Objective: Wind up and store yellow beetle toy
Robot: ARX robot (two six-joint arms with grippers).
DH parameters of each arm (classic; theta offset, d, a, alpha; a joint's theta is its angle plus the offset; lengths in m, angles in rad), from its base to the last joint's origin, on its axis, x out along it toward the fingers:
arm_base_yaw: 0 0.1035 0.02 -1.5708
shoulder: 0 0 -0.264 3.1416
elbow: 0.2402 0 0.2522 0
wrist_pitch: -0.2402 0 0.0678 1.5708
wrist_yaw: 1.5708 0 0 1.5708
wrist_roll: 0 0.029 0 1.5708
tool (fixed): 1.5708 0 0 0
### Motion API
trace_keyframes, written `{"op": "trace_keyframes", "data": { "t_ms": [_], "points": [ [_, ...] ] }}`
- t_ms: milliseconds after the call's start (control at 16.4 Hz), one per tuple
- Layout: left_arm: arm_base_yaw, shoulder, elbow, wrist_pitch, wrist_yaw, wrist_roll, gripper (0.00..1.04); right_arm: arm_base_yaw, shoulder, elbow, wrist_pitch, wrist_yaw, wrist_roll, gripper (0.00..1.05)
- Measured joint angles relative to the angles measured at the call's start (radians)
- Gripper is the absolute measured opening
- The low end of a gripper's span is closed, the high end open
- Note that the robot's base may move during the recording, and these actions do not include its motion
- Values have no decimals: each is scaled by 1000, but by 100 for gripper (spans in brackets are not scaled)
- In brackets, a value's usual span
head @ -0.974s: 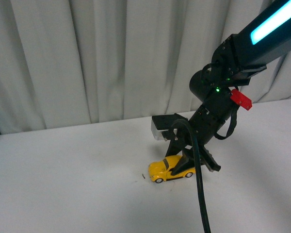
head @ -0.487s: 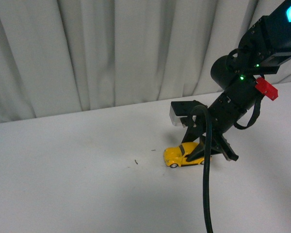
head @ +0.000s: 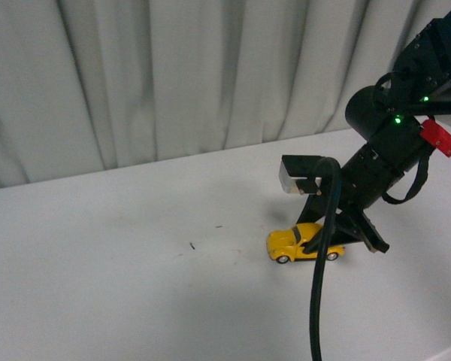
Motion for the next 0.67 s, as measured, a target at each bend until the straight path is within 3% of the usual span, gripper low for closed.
{"op": "trace_keyframes", "data": {
  "t_ms": [426,487,548,670],
  "points": [
    [0,0,0,0,0,0,98,-60,-29,-53,-5,2,17,40],
    [0,0,0,0,0,0,98,-60,-24,-38,-27,10,-15,44],
    [0,0,0,0,0,0,98,-59,-11,-35,-45,68,-36,58],
    [0,0,0,0,0,0,98,-72,-2,-33,-68,60,-86,81]
  ]
}}
